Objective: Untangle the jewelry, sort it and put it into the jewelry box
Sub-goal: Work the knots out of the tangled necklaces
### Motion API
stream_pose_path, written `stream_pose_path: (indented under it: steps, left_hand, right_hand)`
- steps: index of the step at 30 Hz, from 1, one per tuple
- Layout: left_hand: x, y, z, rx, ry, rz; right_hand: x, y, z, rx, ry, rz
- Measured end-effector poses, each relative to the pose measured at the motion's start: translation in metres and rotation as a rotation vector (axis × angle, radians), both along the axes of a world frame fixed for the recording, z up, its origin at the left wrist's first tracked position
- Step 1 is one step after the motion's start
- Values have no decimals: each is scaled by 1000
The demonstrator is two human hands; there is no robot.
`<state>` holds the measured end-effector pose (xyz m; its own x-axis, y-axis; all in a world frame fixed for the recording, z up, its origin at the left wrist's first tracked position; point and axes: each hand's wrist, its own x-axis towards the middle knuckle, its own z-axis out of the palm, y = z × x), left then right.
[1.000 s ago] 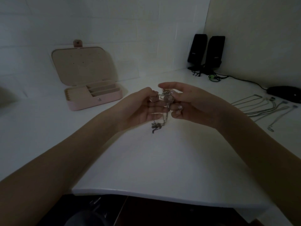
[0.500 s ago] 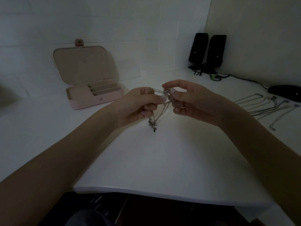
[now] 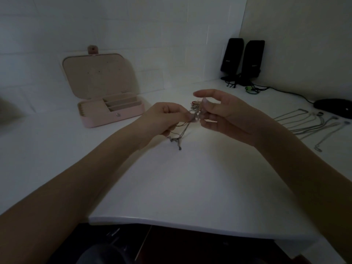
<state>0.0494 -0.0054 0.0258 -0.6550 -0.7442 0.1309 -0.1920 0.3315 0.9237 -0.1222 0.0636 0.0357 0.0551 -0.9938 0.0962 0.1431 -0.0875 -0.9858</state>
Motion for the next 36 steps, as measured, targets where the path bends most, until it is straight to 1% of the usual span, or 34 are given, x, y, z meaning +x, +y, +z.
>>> stream_pose_path:
  steps: [3,6,11,14,16,17,19,23,24,25,28,29,31,32,34,35,36]
  left_hand:
    - [-1,-2,-2,0,25,27]
    - [-3,-3,-3,68,100,-6]
    - [-7,1,-6,211,189,-11]
    - [-12,0,-4,376,291,-13]
    - [-13,-1,-3,477,348,-48]
    - [-13,0,-3,476,345,-69]
    - [-10,2,-4,381,296,-76]
    - [-7,2,-5,162,241,32]
    - [-7,1,-5,132,243,64]
    - [-6,-1,-5,104,248,96]
    - [-5,-6,-4,54,266,153]
    - [-4,-6,-3,72,279,151]
    - [-4,-6,-2,142,286,139]
    - [-4,-6,0,193,274,128]
    - [-4,-5,3,333,219,78]
    - [-3,-6,5,395,180,46]
    - [-2,-6,6,422,143,24]
  right_hand:
    - [2,0,2,18,-140,21]
    - [4,0,1,64,-285,53]
    - [2,3,0,131,-252,146]
    - [-1,3,1,58,-273,164]
    - [-3,2,1,34,-343,146]
    - [-5,2,1,41,-385,152]
    - [-8,1,0,68,-423,187]
    - [-13,2,-3,108,-397,365]
    - [-13,3,-2,116,-352,389]
    - [-12,4,-1,121,-263,375]
    - [-6,6,1,135,142,146]
    - [-4,6,1,122,231,93]
    - [-2,6,1,80,379,52]
    - [-1,6,2,52,489,38]
    - [-1,8,3,-26,772,-39]
    - [0,9,4,-80,866,-94]
    - [1,9,4,-132,894,-150]
